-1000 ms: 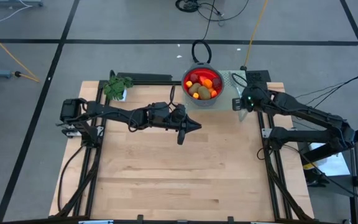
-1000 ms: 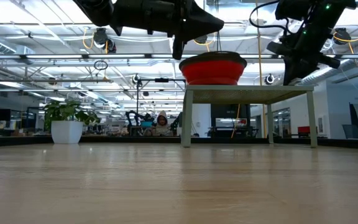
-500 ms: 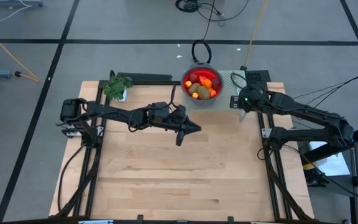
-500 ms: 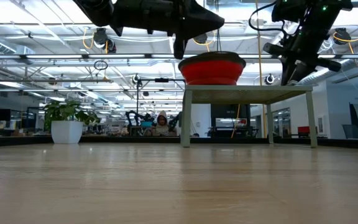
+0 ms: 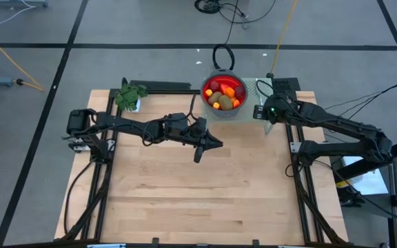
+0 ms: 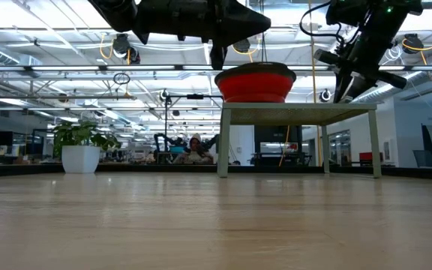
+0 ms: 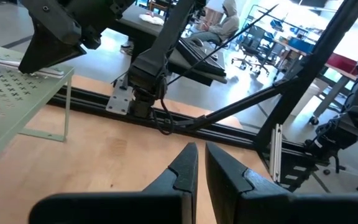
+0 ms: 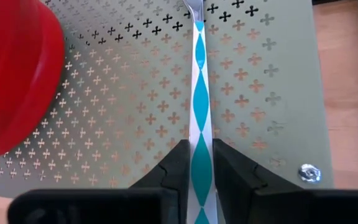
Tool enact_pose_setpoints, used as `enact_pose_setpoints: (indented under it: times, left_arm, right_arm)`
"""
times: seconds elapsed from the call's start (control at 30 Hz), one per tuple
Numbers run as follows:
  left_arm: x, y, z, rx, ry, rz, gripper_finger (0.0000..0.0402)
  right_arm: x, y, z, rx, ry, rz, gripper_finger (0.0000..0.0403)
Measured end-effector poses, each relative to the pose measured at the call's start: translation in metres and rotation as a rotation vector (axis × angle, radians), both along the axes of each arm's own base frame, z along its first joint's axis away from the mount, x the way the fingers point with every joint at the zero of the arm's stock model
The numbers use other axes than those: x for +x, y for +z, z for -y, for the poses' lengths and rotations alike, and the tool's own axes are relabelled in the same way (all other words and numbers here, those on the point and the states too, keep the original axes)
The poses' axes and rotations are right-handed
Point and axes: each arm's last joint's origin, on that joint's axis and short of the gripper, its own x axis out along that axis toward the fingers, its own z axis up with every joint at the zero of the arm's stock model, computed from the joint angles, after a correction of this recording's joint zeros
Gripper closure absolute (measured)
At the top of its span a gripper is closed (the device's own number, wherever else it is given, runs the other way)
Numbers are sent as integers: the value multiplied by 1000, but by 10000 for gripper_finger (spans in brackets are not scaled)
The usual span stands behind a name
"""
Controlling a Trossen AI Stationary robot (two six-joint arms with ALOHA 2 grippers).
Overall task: Pick & Place Fruit
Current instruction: Put the white table knife on the shelf
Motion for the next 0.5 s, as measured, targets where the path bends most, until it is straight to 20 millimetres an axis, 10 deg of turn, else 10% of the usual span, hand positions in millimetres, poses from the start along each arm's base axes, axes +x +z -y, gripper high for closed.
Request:
enact_pose_setpoints:
  times: [0.5]
  left_arm:
    - [0,0,-2,-3,5,0,376]
  right_arm:
    - [0,0,0,-5,5,0,310]
